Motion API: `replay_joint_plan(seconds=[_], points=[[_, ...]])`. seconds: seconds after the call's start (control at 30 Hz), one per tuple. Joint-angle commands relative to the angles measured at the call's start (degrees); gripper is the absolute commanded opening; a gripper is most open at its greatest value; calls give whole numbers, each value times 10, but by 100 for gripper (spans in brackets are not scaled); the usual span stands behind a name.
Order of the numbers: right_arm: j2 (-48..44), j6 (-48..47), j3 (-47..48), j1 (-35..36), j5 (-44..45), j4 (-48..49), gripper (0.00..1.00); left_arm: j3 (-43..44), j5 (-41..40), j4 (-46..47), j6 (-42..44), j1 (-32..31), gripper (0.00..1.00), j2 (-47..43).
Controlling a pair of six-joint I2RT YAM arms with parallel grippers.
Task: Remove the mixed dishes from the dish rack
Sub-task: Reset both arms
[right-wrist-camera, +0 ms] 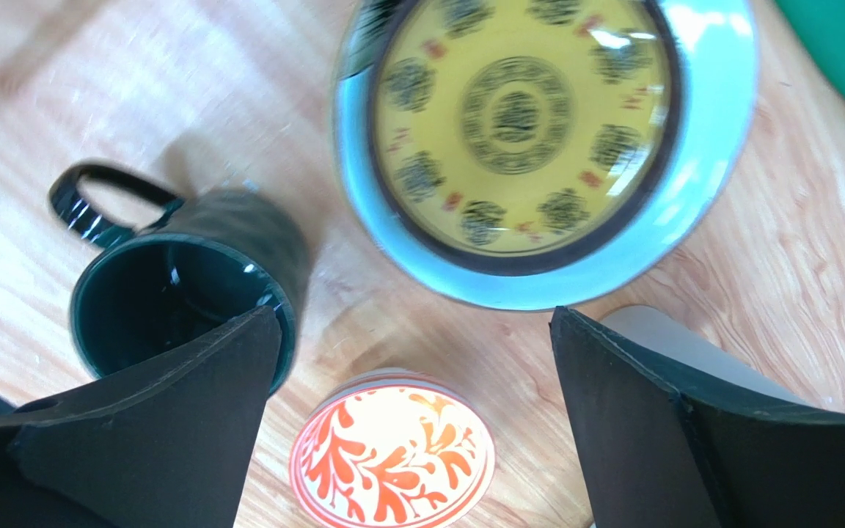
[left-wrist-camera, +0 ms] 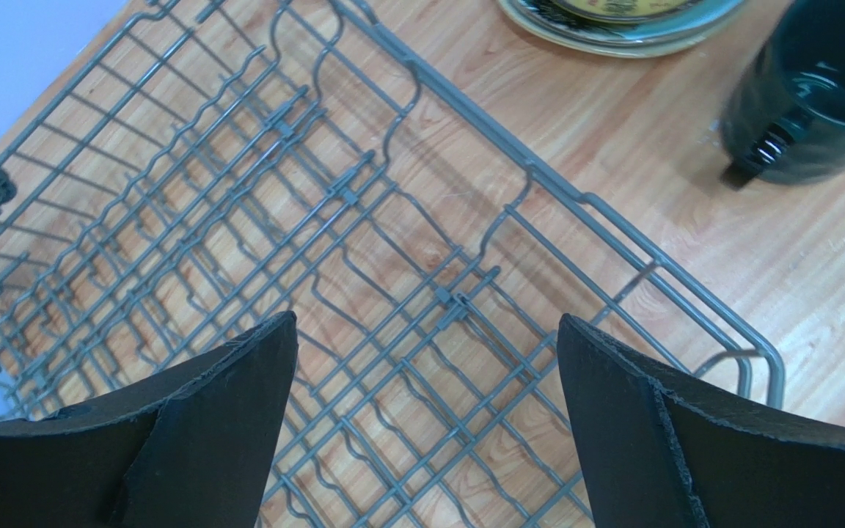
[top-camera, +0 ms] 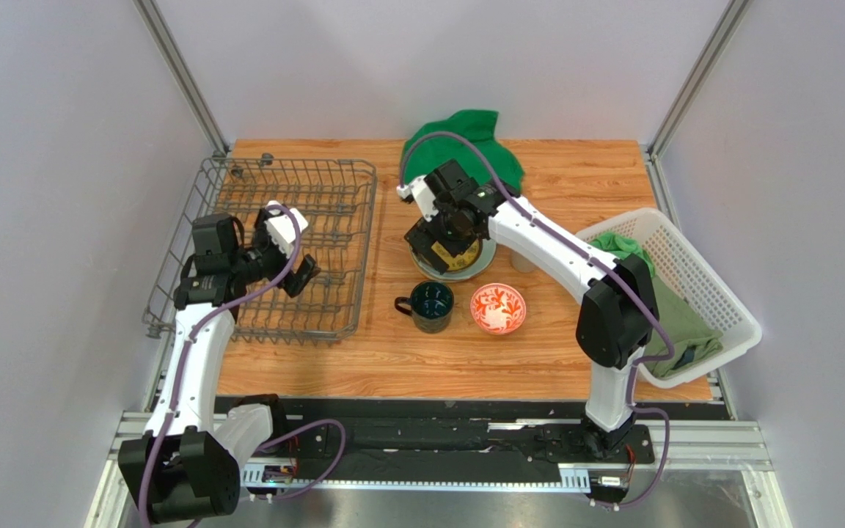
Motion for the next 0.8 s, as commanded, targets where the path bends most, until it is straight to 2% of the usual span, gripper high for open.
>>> replay_joint_plan(seconds=[0.0,0.1,0.27,0.47,0.67,0.77], points=[[-37,51,36,-48,-30,38,100,-5,-37,77,-75,-1,96,-5],[-48,72,37,-82,-73,44,99,-2,-58,105,-116,0,96,5],[-90,105,7,-131,-87,100,100,1,-115,159,-203,0,96,23],[-126,155,-3,-178,-36,146,100,5,-139,205,-242,0,97,35],[-175,149,-50,-183,63,219,100,76,-115,147,-268,0,97,99],[-211,156,-97,-184,88,269,100,98,-101,159,-285,0,98,131]])
